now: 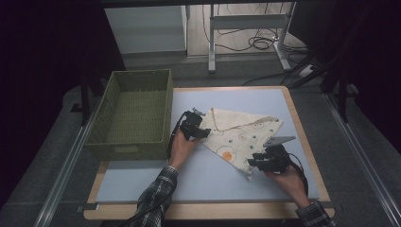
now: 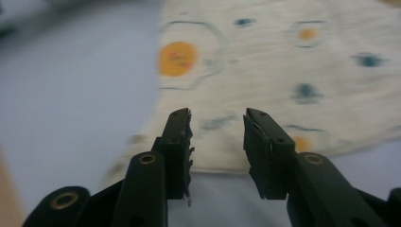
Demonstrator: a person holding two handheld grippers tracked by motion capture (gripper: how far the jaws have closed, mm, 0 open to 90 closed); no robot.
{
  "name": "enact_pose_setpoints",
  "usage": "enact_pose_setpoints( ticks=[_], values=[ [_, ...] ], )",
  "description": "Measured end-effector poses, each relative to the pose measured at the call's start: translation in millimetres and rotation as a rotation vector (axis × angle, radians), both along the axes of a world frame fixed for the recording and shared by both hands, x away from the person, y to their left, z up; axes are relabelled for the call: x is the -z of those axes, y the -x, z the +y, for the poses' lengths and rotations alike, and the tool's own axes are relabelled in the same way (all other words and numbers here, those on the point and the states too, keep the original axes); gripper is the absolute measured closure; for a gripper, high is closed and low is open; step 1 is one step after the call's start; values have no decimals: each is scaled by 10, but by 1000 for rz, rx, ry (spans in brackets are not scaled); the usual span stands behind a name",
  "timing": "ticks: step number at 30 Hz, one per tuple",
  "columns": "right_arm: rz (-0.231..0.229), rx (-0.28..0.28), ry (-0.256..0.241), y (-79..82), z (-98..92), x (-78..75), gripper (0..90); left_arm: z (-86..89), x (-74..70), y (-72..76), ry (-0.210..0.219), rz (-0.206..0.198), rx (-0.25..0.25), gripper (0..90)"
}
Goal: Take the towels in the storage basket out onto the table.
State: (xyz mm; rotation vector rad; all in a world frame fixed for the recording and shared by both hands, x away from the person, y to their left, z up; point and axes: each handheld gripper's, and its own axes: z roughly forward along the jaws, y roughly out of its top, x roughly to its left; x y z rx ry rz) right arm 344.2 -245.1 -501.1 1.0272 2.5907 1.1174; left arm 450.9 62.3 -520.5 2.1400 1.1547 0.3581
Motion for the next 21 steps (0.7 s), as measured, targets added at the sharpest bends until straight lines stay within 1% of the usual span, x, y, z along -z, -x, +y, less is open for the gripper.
enact_pose_setpoints(
  ticks=[3,5,6,7,8,9,11,13,17,18,19,21],
  values=[
    [14,-54,6,116,147,39,563,-2,-3,42,12,-10,8,398],
    [8,-71,40,157,224,99,563,-9,-12,70,19,-13,16,392],
    [-7,-78,71,174,259,138,595,-12,-19,88,18,-18,21,388],
    [-35,-73,107,202,283,169,702,-16,-29,110,18,-21,24,387],
    [-89,-69,136,236,285,175,804,-18,-38,131,21,-24,29,388],
    [-105,-66,155,249,277,170,837,-21,-47,153,26,-25,34,388],
    [-82,-59,144,262,224,156,848,-23,-71,202,21,-32,44,390],
    [-83,-52,151,295,143,143,849,-15,-98,259,32,-38,51,397],
    [-78,-18,140,371,-95,122,847,-10,-122,377,42,-43,65,419],
    [-78,-12,140,384,-141,121,846,-14,-119,438,34,-48,71,423],
    [-73,4,139,415,-243,118,845,-14,-113,462,29,-48,74,435],
    [-69,15,134,438,-322,119,843,-14,-92,509,16,-44,78,456]
  ],
)
